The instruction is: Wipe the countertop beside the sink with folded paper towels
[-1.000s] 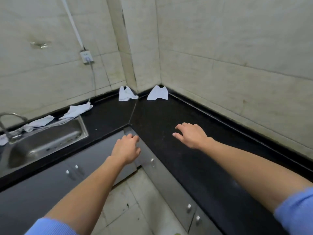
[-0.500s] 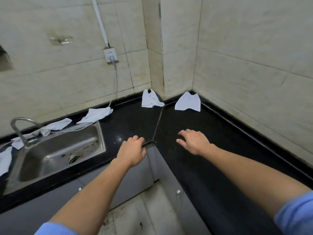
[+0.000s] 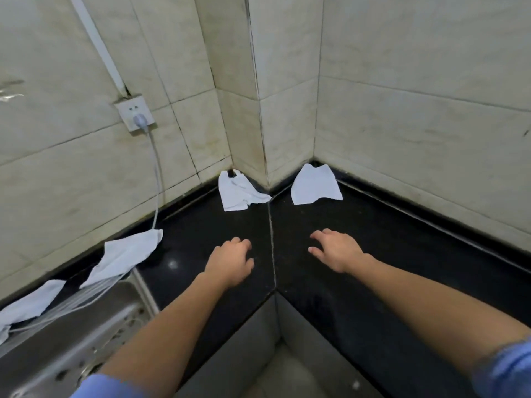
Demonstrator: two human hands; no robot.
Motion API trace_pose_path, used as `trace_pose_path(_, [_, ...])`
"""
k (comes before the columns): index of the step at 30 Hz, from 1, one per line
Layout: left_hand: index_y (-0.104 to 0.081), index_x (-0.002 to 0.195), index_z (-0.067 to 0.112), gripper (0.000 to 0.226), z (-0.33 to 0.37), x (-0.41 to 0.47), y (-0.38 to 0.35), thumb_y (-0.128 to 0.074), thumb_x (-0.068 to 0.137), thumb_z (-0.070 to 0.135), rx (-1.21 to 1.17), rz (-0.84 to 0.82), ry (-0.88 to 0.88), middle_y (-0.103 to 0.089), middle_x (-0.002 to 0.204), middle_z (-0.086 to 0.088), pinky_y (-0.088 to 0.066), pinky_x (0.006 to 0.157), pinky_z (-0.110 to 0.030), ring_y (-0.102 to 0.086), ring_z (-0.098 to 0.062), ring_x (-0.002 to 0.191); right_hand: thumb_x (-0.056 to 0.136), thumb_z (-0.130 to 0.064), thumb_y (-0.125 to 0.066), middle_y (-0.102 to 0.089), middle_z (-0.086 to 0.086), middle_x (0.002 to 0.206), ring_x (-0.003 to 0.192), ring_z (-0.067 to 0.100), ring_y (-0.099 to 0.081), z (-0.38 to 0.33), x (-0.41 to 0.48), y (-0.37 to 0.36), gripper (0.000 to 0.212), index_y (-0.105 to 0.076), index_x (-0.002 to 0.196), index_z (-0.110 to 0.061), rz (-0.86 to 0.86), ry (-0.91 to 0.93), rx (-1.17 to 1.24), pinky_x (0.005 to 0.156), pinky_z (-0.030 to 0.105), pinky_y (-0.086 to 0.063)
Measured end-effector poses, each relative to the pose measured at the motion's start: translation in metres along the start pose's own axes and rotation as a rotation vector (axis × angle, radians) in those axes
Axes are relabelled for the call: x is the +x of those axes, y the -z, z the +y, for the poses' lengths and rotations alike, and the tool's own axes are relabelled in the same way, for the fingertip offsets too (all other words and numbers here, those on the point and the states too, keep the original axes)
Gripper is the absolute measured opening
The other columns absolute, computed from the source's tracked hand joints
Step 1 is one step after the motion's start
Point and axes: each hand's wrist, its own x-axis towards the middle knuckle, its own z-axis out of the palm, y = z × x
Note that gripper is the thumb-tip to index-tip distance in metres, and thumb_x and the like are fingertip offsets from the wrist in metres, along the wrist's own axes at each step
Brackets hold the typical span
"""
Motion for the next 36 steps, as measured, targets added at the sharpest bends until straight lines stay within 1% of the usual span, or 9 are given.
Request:
trace_pose_path(7, [-0.051,0.124,0.021,0.035,0.0,0.107,-0.004,-0.049,0.093,0.036,-0.075,-0.008,-0.166,-0.053,0.116,-0.003,-0.045,0.089,-0.04,-0.055,-0.025,0.106,0.097,-0.048,-0.042,-0.053,0.005,0.129,0.111,0.027,-0.057,0.043,0.069,0.009,0.048,-0.04,0.138,-0.023,0.003,-0.177,0.028,0.088,0.041,-0.049])
trace_pose_path(14, [-0.051,0.124,0.019,0.034,-0.009,0.214,-0.028,-0.047,0.094,0.035,-0.075,-0.099,-0.181,-0.053,0.115,-0.004,-0.045,0.09,-0.041,-0.055,-0.025,0.105,0.095,-0.045,-0.048,-0.049,0.009,0.132,0.118,0.03,-0.051,0.086,0.181,-0.024,0.054,-0.036,0.141,-0.021,-0.039,-0.297,0.135,0.092,0.043,-0.048])
trace_pose_path(22, [-0.057,0.113,0.017,0.026,-0.024,0.297,-0.07,-0.052,0.092,0.033,-0.203,-0.138,-0.122,-0.054,0.106,-0.003,-0.047,0.082,-0.037,-0.056,-0.022,0.096,0.088,-0.052,-0.057,-0.026,0.01,0.151,0.133,0.034,-0.031,0.139,0.327,-0.054,0.073,-0.025,0.147,-0.022,0.019,-0.444,0.254,0.102,0.05,-0.037])
trace_pose_path(25, [-0.057,0.114,0.019,0.026,-0.032,0.309,-0.086,-0.051,0.093,0.033,-0.239,-0.152,-0.11,-0.054,0.106,-0.002,-0.046,0.081,-0.034,-0.055,-0.02,0.097,0.082,-0.058,-0.061,-0.009,0.009,0.158,0.14,0.036,-0.019,0.151,0.368,-0.067,0.088,-0.014,0.15,-0.026,0.013,-0.518,0.343,0.106,0.051,-0.032])
trace_pose_path(27, [-0.058,0.114,0.02,0.025,-0.038,0.317,-0.094,-0.053,0.093,0.031,-0.262,-0.159,-0.105,-0.054,0.107,-0.001,-0.044,0.08,-0.032,-0.054,-0.019,0.097,0.08,-0.059,-0.064,-0.005,0.01,0.158,0.14,0.036,-0.017,0.154,0.387,-0.076,0.097,-0.006,0.151,-0.027,-0.026,-0.568,0.362,0.106,0.049,-0.031])
trace_pose_path(29, [-0.057,0.115,0.021,0.026,-0.044,0.322,-0.101,-0.053,0.092,0.031,-0.265,-0.17,-0.099,-0.054,0.108,-0.001,-0.044,0.08,-0.032,-0.054,-0.019,0.098,0.082,-0.054,-0.064,-0.016,0.013,0.152,0.134,0.037,-0.028,0.154,0.398,-0.085,0.094,-0.006,0.151,-0.028,-0.042,-0.579,0.339,0.102,0.047,-0.036])
trace_pose_path(32, [-0.057,0.118,0.02,0.028,-0.051,0.326,-0.112,-0.053,0.092,0.031,-0.264,-0.2,-0.091,-0.055,0.11,-0.001,-0.045,0.082,-0.033,-0.055,-0.02,0.1,0.093,-0.037,-0.051,-0.038,0.018,0.142,0.12,0.039,-0.049,0.148,0.406,-0.094,0.065,-0.021,0.149,-0.024,-0.059,-0.541,0.387,0.097,0.043,-0.041])
trace_pose_path(34, [-0.057,0.118,0.02,0.028,-0.053,0.325,-0.117,-0.053,0.093,0.031,-0.269,-0.223,-0.094,-0.055,0.11,-0.002,-0.044,0.082,-0.033,-0.055,-0.02,0.1,0.097,-0.029,-0.042,-0.048,0.021,0.135,0.119,0.04,-0.05,0.141,0.399,-0.097,0.051,-0.031,0.146,-0.018,-0.078,-0.508,0.407,0.097,0.041,-0.041])
trace_pose_path(36, [-0.057,0.118,0.021,0.028,-0.053,0.323,-0.118,-0.052,0.093,0.031,-0.282,-0.233,-0.105,-0.055,0.111,-0.001,-0.045,0.082,-0.033,-0.055,-0.02,0.1,0.099,-0.026,-0.041,-0.051,0.022,0.133,0.118,0.039,-0.051,0.133,0.383,-0.098,0.046,-0.038,0.142,-0.012,-0.094,-0.48,0.445,0.096,0.04,-0.041])
